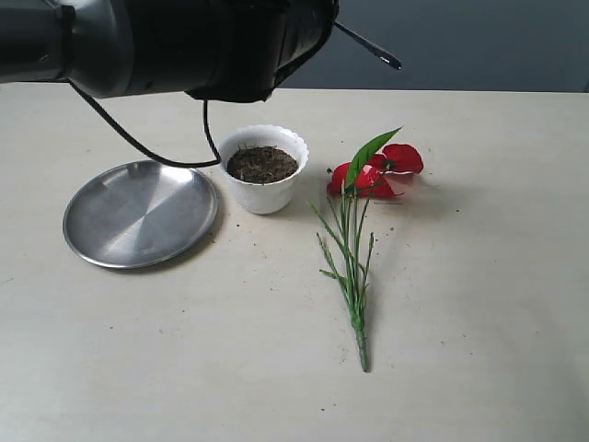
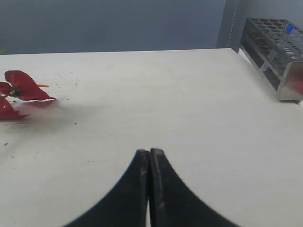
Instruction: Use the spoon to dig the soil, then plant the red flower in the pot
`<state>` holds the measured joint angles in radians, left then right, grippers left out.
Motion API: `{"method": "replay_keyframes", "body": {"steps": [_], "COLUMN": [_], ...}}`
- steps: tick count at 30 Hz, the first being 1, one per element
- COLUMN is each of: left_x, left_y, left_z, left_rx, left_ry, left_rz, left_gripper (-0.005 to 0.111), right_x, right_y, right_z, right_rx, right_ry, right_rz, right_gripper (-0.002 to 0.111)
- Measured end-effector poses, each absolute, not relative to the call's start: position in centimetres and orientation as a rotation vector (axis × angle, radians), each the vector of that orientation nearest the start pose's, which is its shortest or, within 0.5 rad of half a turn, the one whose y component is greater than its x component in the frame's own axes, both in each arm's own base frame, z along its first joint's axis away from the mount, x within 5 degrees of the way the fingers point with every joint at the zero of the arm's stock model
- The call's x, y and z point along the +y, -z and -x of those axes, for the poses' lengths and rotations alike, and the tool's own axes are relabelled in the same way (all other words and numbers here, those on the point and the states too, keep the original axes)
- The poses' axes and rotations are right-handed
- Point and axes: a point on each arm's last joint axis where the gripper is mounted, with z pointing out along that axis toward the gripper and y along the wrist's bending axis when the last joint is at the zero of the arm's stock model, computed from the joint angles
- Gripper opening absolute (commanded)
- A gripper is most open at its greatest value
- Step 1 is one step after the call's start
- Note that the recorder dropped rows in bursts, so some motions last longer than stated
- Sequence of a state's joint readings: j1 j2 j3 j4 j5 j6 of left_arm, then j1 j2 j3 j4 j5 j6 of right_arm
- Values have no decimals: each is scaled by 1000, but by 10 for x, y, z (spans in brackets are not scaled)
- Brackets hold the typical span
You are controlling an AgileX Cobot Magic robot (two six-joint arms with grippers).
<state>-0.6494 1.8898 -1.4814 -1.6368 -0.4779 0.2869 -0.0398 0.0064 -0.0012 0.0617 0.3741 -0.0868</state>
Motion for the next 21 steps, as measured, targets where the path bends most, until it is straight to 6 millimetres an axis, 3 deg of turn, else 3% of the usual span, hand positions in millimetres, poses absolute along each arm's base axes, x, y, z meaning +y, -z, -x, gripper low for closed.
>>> {"method": "replay_keyframes", "body": {"steps": [7,15,21], "left_x": [-228,-216,-188], "left_y": [-293,-297,-307], "left_z": [-383,-380,-371], "left_rx": [1781,1868,1867], "left_ry": [627,191,-107], "left_rz": [739,356,303], "left_gripper": [0,0,0], "right_x": [0,0,0], "right_y": [-180,-180,-180], "right_z": [-53,-53,-53], "right_rx": [1862,1862,1862], "right_ry": [27,27,27], "right_rz": [6,6,6], "right_gripper": [-1,-1,-1]}}
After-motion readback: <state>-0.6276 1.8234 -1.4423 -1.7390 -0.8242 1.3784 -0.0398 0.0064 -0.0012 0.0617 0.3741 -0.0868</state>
